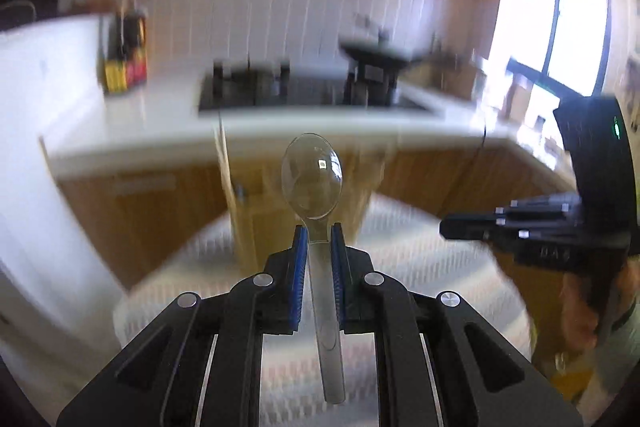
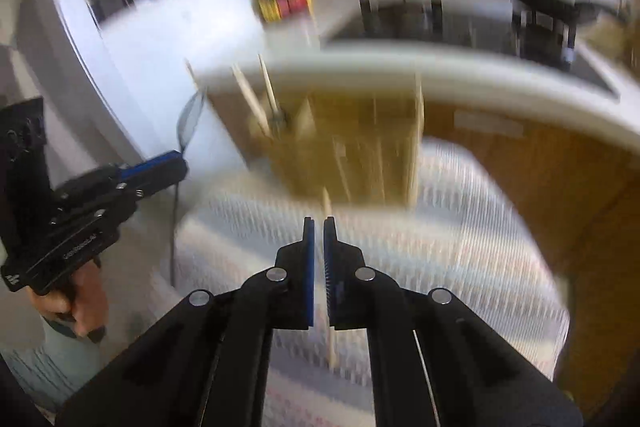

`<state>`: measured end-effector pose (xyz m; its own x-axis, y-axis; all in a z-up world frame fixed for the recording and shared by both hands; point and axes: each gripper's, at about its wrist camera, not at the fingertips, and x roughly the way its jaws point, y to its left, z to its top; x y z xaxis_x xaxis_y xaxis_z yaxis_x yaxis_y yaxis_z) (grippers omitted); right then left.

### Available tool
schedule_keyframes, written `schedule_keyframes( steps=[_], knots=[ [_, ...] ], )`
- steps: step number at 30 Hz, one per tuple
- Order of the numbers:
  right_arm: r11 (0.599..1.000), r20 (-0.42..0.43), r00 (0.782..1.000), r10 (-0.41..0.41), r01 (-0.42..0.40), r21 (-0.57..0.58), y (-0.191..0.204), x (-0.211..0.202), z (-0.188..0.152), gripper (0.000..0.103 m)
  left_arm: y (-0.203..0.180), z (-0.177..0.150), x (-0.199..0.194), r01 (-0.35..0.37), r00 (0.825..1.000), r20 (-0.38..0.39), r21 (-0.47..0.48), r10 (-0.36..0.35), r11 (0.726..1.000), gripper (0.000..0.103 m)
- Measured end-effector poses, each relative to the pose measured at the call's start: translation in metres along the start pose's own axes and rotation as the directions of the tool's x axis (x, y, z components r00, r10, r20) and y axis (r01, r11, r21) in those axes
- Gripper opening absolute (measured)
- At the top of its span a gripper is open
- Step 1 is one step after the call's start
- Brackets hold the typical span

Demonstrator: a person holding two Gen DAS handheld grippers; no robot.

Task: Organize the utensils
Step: 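Carry the spoon and chopstick over the beige caddy and lower them in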

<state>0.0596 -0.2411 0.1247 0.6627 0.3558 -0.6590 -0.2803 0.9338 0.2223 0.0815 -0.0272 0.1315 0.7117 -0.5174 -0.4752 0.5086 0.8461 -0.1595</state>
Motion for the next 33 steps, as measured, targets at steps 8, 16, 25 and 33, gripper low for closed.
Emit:
schedule_keyframes(
  steps=[8, 16, 25, 33],
  knots=[
    [0.995, -0.113, 0.991, 0.076, -0.083, -0.062, 0.006, 0.033, 0.015, 0.008, 0.017, 0.030, 0.002, 0.022, 0.996, 0.083, -0.077, -0.016, 0.997, 0.010],
    [0.996, -0.451, 0.888, -0.087, 0.065, -0.064, -0.006, 0.146, -0.047, 0.029, 0.045, 0.004, 0.025, 0.034, 0.999, 0.032, -0.136, -0.030, 0.990, 0.010],
    [0.985, -0.577, 0.798, -0.174, 0.152, -0.086, -0.018, 0.207, -0.051, 0.005, 0.049, -0.006, 0.018, 0.037, 0.999, 0.035, -0.113, -0.033, 0.993, 0.011],
    [0.997, -0.479, 0.876, -0.057, 0.028, -0.066, 0.005, 0.156, -0.058, 0.004, 0.049, 0.004, 0.016, 0.041, 0.995, 0.092, -0.108, -0.031, 0.993, 0.011]
  ],
)
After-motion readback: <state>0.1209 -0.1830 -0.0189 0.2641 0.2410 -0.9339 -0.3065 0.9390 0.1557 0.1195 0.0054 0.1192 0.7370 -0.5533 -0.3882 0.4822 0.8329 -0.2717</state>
